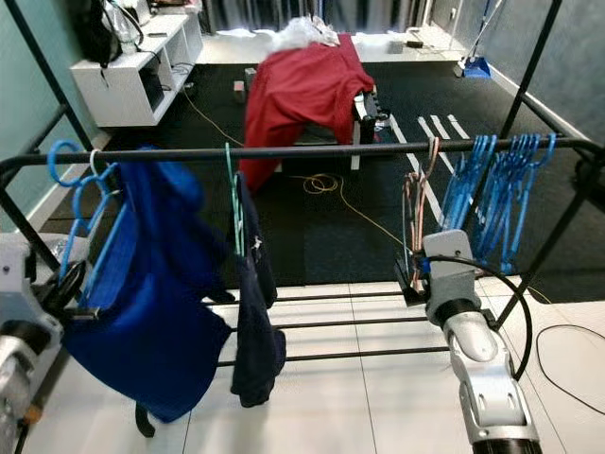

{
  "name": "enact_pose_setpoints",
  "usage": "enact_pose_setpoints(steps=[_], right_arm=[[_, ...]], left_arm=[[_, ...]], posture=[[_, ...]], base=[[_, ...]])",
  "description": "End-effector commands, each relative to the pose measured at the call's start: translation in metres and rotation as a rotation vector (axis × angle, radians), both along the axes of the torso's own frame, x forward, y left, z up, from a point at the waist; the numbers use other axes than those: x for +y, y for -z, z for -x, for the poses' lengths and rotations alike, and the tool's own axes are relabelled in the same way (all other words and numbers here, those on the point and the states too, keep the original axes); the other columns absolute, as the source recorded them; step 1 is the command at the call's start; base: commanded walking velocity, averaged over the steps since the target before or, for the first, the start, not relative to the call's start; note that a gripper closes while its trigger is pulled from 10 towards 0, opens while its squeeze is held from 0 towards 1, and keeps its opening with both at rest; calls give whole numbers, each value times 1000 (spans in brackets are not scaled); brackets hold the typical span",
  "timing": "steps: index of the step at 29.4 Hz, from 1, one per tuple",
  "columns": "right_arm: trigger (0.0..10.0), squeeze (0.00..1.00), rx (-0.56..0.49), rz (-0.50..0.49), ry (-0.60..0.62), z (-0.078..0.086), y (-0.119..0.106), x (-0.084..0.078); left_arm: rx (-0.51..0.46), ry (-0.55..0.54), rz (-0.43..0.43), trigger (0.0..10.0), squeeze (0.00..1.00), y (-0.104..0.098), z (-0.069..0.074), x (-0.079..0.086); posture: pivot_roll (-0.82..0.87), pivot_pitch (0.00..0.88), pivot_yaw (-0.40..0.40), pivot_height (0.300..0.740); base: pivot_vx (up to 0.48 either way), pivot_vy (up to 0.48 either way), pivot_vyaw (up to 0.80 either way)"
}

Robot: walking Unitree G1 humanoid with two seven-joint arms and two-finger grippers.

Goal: Hang hanger

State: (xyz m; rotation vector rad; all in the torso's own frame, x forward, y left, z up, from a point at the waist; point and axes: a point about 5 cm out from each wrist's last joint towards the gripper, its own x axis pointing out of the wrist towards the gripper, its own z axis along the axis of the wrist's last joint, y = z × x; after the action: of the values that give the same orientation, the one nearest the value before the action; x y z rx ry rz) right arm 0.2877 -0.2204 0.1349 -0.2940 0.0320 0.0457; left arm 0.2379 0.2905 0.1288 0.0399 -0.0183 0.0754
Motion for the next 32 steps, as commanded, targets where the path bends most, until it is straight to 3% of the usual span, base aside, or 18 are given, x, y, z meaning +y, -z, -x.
enact_pose_setpoints(steps=[1,5,7,9,10,15,17,18,20,21,23,25,26,27,29,30,31,32], right_arm=[[10000,0,23,-8,-3,0,5,0],[10000,0,29,-8,-11,0,7,0],[10000,0,34,-8,-20,-1,7,0],[10000,0,35,-8,-22,-1,8,0],[10000,0,36,-11,-27,-2,8,0],[10000,0,36,-12,-29,-3,8,0],[10000,0,37,-13,-35,-4,7,1],[10000,0,38,-15,-37,-4,7,2],[10000,0,39,-17,-38,-4,7,2],[10000,0,40,-19,-43,-4,7,2],[10000,0,40,-20,-46,-4,7,2],[10000,0,47,-45,-82,-5,7,5],[10000,0,47,-45,-82,-5,7,5],[10000,0,54,-77,-118,-4,6,8],[10000,0,58,-99,-155,-4,4,10],[10000,0,72,-130,-218,-4,2,15],[10000,0,72,-130,-218,-4,2,15],[10000,0,86,-157,-271,-4,0,18]], left_arm=[[-23,62,37,0,0,2,12,-2],[35,158,74,0,0,8,30,5],[71,300,125,0,0,-6,47,9],[78,335,136,0,0,-10,51,9],[96,373,44,0,0,-26,51,14],[101,381,2,0,0,-31,50,15],[151,562,-81,196,0,-47,53,0],[189,663,-118,2000,0,-53,57,-9],[216,727,-138,2000,0,-55,60,-14],[258,790,-161,3922,0,-58,65,-17],[288,829,-174,3922,0,-61,68,-19],[343,873,-231,5176,0,-73,74,-15],[343,873,-231,5176,0,-73,74,-15],[352,870,-260,6039,0,-79,75,-10],[354,866,-286,6078,0,-86,75,-7],[342,862,-310,8627,0,-94,75,-2],[342,862,-310,8627,0,-94,75,-2],[309,863,-308,10000,0,-104,73,-1]], posture=[[-84,11,-1,740],[-79,5,-6,740],[-71,0,-10,740],[-71,0,-10,740],[-60,0,-8,740],[-60,0,-8,740],[-70,0,-6,740],[-71,0,-6,740],[-71,0,-6,740],[-72,0,-5,740],[-72,0,-5,740],[-73,0,-1,740],[-73,0,-1,740],[-73,0,-1,740],[-68,0,-4,740],[-66,0,-6,740],[-66,0,-6,740],[-62,0,-7,740]], base=[[0,0,0],[0,0,0],[0,0,0],[0,0,0],[0,0,0],[0,0,0],[0,0,0],[0,0,0],[0,0,0],[0,0,0],[0,0,0],[0,0,0],[0,0,0],[0,0,0],[0,0,0],[0,0,0],[0,0,0],[0,0,0]])
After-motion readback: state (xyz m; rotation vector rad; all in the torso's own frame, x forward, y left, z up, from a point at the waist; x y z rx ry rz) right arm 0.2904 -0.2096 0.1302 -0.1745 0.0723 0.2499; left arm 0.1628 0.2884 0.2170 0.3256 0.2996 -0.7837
